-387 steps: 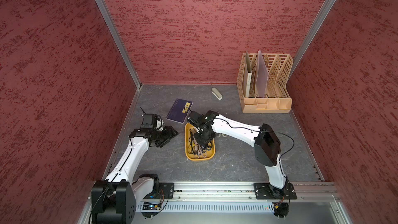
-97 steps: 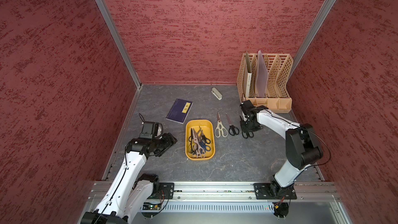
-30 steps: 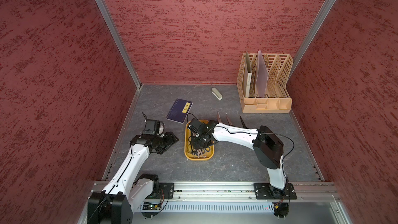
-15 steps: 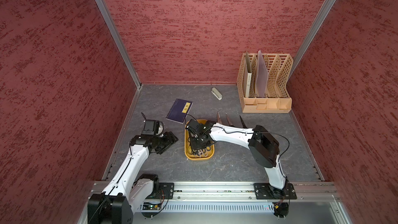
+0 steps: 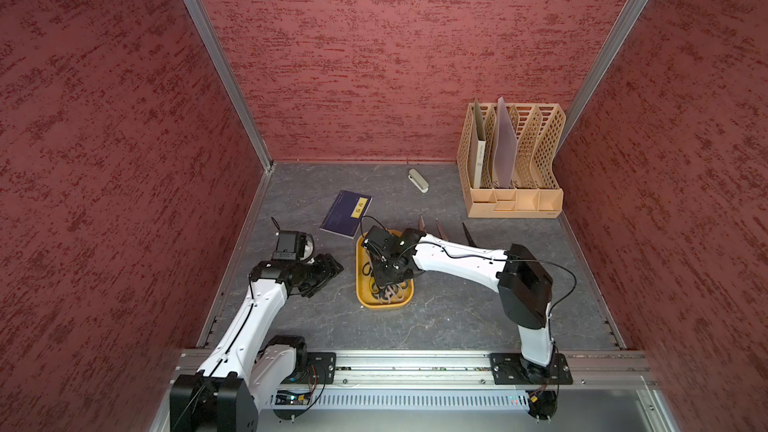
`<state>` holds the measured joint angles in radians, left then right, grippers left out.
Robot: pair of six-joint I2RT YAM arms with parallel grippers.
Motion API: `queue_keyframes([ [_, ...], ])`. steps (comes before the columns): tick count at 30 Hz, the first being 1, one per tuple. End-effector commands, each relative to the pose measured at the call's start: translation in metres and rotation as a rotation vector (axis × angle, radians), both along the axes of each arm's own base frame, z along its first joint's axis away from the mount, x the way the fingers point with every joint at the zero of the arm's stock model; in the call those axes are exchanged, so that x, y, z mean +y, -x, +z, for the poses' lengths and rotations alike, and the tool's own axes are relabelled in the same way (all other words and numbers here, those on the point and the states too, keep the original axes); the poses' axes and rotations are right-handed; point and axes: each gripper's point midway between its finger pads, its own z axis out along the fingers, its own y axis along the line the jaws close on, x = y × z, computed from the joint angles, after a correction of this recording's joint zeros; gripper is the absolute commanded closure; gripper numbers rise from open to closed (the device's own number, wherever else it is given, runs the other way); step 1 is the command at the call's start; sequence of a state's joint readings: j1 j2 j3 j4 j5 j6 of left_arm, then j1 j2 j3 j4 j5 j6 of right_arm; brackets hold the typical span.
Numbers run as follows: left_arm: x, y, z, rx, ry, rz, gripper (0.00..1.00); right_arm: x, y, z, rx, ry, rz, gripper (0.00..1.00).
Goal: Take the scissors out of the storage box
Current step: Pick up the scissors from the storage box.
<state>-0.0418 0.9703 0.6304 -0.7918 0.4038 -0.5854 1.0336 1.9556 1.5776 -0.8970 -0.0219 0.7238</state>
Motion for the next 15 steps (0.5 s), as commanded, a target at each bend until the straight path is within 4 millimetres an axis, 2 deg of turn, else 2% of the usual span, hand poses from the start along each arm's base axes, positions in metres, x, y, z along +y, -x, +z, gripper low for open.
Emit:
queue_keyframes([
  [1, -0.001, -0.007, 0.009, -0.036, 0.005, -0.018, 0.28, -0.007, -0.002, 0.032, -0.068, -0.016, 0.018, 1.00],
  [3, -0.001, -0.007, 0.009, -0.035, 0.006, -0.019, 0.28, -0.016, -0.002, 0.042, -0.078, -0.025, 0.027, 1.00],
  [6, -0.003, -0.008, 0.008, -0.028, 0.018, -0.024, 0.28, -0.040, -0.005, 0.056, -0.089, -0.032, 0.041, 1.00],
  [11, -0.009, -0.010, 0.007, -0.013, 0.037, -0.050, 0.28, -0.108, -0.016, 0.069, -0.104, 0.024, 0.072, 1.00],
  [15, -0.015, -0.015, 0.010, -0.019, 0.037, -0.072, 0.28, -0.168, -0.028, 0.066, -0.096, 0.060, 0.029, 1.00],
])
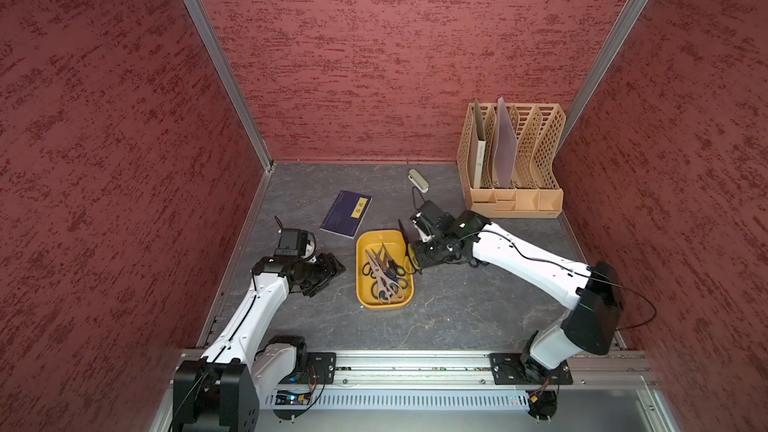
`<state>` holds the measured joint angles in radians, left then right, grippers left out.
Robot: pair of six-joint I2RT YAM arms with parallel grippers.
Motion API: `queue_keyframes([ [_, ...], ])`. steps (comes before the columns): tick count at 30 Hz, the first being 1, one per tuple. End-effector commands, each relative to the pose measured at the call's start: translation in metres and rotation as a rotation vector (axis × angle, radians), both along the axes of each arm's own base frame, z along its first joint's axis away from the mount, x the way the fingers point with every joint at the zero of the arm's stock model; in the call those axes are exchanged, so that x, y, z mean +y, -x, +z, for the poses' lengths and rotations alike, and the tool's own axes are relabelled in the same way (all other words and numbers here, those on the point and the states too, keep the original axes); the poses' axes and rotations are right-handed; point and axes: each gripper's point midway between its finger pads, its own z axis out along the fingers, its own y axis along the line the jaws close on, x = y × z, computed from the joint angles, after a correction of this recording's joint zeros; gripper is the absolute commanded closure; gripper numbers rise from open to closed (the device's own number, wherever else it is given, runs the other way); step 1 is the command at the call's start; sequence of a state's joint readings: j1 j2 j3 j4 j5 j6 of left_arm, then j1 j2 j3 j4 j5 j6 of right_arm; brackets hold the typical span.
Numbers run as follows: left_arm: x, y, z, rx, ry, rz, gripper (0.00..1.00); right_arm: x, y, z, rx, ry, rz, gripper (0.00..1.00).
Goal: Take the scissors out of the storage box
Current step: Pick up the scissors from the storage box, then place the scissors at the center of the board.
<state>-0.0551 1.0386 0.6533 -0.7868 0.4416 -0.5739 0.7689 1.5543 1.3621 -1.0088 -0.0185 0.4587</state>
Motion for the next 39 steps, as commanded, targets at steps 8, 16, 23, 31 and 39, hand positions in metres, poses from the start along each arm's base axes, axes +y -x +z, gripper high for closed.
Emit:
queue_keyframes([
  [8, -0.014, -0.018, 0.015, -0.049, 0.005, -0.066, 0.28, -0.134, -0.014, -0.020, 0.056, 0.032, -0.098, 1.00],
  [16, -0.004, -0.013, 0.002, -0.028, -0.071, -0.090, 0.28, -0.194, -0.037, -0.034, 0.085, 0.021, -0.202, 1.00],
  [23, -0.002, -0.013, 0.001, -0.037, -0.074, -0.078, 0.27, -0.231, -0.057, -0.073, 0.211, 0.096, -0.304, 1.00],
  [31, 0.000, -0.014, 0.001, -0.039, -0.076, -0.070, 0.27, -0.245, -0.069, -0.086, 0.218, 0.064, -0.352, 1.00],
  [39, 0.004, -0.015, -0.002, -0.026, -0.076, -0.060, 0.27, -0.271, -0.075, -0.093, 0.232, 0.093, -0.410, 1.00],
])
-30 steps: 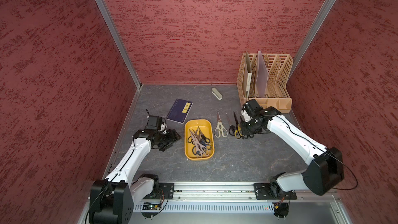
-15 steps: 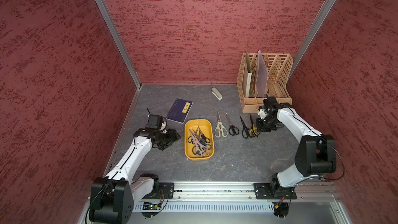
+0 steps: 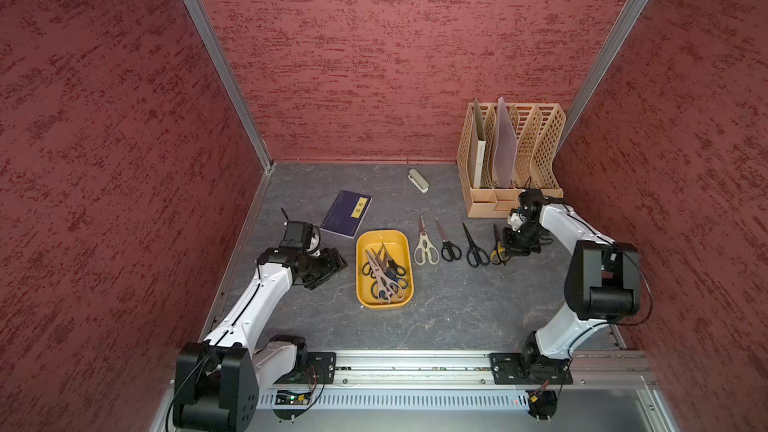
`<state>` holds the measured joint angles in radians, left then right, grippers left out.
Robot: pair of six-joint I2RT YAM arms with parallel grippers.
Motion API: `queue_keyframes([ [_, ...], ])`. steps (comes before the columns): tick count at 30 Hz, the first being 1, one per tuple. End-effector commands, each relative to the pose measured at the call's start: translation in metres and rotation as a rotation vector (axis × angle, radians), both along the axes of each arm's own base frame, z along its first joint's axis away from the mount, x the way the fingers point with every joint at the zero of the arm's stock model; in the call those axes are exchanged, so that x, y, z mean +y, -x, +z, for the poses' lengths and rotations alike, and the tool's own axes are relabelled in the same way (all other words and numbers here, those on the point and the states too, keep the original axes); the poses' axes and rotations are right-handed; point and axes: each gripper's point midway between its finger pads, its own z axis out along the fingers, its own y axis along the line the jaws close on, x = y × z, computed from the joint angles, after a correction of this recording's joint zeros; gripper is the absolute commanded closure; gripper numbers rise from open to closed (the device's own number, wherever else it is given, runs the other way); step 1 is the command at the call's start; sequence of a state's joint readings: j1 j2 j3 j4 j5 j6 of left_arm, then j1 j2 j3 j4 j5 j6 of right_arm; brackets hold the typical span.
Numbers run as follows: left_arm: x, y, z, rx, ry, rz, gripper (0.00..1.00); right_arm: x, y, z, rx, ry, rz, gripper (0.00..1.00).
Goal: Take the scissors out of the storage box
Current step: Place the scissors at the center of the board.
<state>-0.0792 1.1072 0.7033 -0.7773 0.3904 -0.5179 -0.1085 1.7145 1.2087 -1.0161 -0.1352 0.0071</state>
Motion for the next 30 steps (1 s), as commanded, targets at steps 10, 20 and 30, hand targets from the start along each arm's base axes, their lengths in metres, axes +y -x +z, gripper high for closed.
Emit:
queue_keyframes([
  [10, 0.004, -0.003, -0.002, 0.000, -0.009, 0.002, 0.27, -0.031, -0.020, -0.015, 0.021, 0.145, 0.013, 0.99],
  [20, 0.005, -0.003, -0.002, 0.004, -0.008, 0.002, 0.27, -0.051, -0.030, -0.009, 0.006, 0.251, -0.027, 0.74],
  [30, 0.004, -0.003, 0.000, -0.005, -0.003, 0.000, 0.27, -0.042, -0.034, 0.013, -0.065, 0.244, -0.059, 0.71],
])
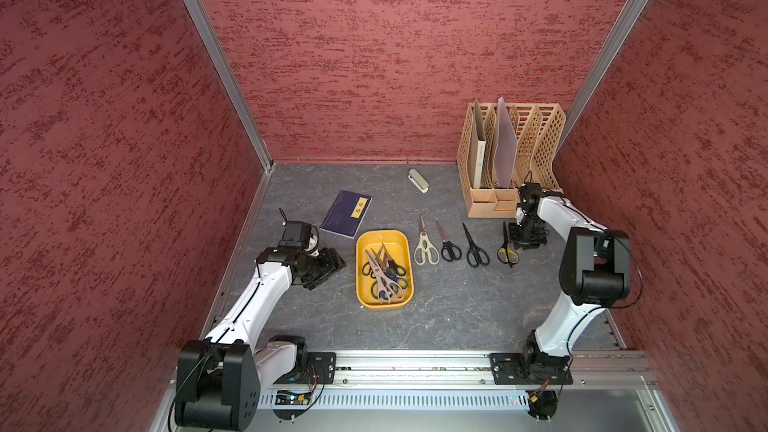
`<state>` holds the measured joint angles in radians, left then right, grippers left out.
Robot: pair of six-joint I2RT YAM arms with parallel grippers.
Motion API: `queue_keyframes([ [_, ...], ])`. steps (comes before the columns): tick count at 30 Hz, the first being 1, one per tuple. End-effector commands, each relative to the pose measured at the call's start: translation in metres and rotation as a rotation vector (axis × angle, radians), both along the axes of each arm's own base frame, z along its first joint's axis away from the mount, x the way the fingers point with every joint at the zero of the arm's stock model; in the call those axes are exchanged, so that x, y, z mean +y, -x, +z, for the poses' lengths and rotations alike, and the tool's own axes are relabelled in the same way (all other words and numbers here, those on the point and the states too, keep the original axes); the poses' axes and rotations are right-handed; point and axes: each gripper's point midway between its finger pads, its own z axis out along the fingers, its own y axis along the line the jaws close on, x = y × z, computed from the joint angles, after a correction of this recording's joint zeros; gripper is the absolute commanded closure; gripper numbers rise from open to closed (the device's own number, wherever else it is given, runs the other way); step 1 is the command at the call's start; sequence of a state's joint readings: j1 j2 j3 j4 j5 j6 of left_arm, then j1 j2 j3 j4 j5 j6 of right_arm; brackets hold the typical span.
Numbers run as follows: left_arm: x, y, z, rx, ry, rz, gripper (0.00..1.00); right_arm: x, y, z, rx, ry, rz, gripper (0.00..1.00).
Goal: Take the scissors out of the storage box
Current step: Place the scissors at the center of the board, then pick up the scissors from the storage box.
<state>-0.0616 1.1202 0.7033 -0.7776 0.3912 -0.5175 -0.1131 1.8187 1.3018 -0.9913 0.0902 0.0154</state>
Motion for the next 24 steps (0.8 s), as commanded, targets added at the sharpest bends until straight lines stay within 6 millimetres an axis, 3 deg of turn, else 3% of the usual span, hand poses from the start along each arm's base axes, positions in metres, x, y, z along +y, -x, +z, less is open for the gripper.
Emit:
queue_keyframes([
  [1, 0.000, -0.002, 0.003, -0.019, -0.004, -0.017, 0.27, 0.006, -0.008, 0.027, -0.096, 0.013, -0.025, 0.71],
  [4, 0.000, -0.002, 0.002, -0.019, -0.004, -0.014, 0.27, 0.038, -0.004, 0.050, -0.179, -0.064, -0.047, 0.67],
  [12, -0.004, -0.005, 0.003, -0.033, 0.005, -0.012, 0.27, 0.158, 0.032, 0.104, -0.367, -0.319, -0.009, 0.58],
  [19, -0.010, -0.007, 0.006, -0.053, 0.021, -0.021, 0.27, 0.271, 0.084, 0.121, -0.350, -0.496, 0.234, 0.61],
  [24, -0.013, -0.005, 0.004, -0.050, 0.028, -0.030, 0.27, 0.329, 0.122, 0.113, -0.265, -0.452, 0.478, 0.61],
])
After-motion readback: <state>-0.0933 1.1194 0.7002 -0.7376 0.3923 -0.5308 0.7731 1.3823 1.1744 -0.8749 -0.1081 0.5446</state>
